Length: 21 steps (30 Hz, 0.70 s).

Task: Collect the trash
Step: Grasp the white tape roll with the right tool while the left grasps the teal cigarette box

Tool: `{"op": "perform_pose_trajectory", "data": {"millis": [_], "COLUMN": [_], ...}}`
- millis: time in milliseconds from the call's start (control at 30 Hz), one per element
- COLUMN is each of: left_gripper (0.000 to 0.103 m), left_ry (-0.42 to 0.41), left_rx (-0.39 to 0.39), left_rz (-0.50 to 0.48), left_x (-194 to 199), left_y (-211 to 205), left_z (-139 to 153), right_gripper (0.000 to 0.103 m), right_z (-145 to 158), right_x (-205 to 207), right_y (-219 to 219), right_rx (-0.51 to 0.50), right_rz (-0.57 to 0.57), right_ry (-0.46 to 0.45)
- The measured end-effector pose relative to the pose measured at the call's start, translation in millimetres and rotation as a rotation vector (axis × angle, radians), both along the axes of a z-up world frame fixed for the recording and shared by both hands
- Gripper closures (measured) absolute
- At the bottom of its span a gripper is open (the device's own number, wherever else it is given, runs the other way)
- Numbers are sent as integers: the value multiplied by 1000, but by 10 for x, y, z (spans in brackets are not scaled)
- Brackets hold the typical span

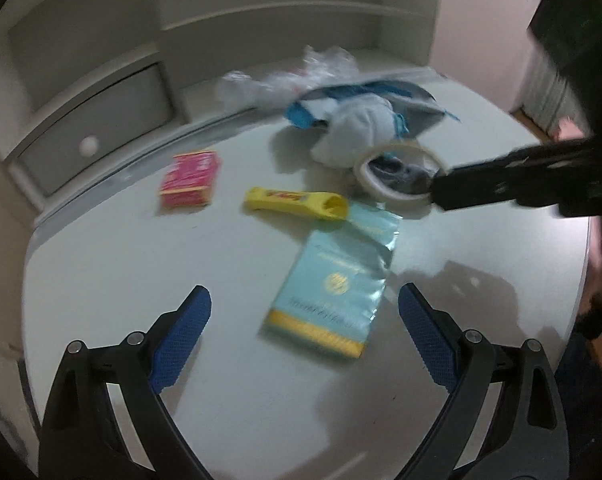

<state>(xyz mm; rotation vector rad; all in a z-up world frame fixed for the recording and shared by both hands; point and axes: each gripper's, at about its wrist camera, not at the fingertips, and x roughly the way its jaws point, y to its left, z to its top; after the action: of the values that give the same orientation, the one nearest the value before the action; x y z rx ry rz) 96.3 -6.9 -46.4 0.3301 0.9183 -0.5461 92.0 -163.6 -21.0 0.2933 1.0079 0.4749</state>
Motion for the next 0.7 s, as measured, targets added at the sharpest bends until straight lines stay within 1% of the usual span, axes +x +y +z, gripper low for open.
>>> {"op": "perform_pose_trajectory", "data": {"millis": [67, 133, 233, 300, 333, 367, 433, 500, 600, 700], "left_gripper": [11, 11, 13, 32, 40, 44, 46, 46, 46, 46], "left_ry": [4, -4, 13, 22, 40, 43, 19, 3, -38, -81], "left_rx": [27, 75, 90, 69, 51, 57, 67, 58, 52, 51], "left_rz": [-20, -26, -30, -24, -20, -9, -4, -4, -8, -26], "left_x": [24, 46, 79, 83, 81, 58, -11, -136, -342, -521], "left_y": [-94, -196, -273, -284, -286, -308, -362, -422, -572, -799], "left_z": [-49, -108, -173, -164, -145, -125, -76, 5, 181, 345], "right_gripper": [93, 93, 93, 93, 93, 93, 93, 93, 93, 93], "right_z": [43, 57, 35, -1, -29, -36, -35, -32, -47, -94], "right_x": [-91, -178, -301, -382, -404, -442, -539, -675, -872, -1148], "right_y": [-104, -230, -432, -578, -643, -716, -873, -1082, -1363, -1759], "right_rx": [0, -5, -4, -8, -5, -3, -1, 3, 4, 6], "right_rz": [-11, -29, -54, -79, -91, -103, -126, -155, -199, -276], "right_ry": [-10, -14, -19, -21, -19, -19, -27, -37, -45, -44]}}
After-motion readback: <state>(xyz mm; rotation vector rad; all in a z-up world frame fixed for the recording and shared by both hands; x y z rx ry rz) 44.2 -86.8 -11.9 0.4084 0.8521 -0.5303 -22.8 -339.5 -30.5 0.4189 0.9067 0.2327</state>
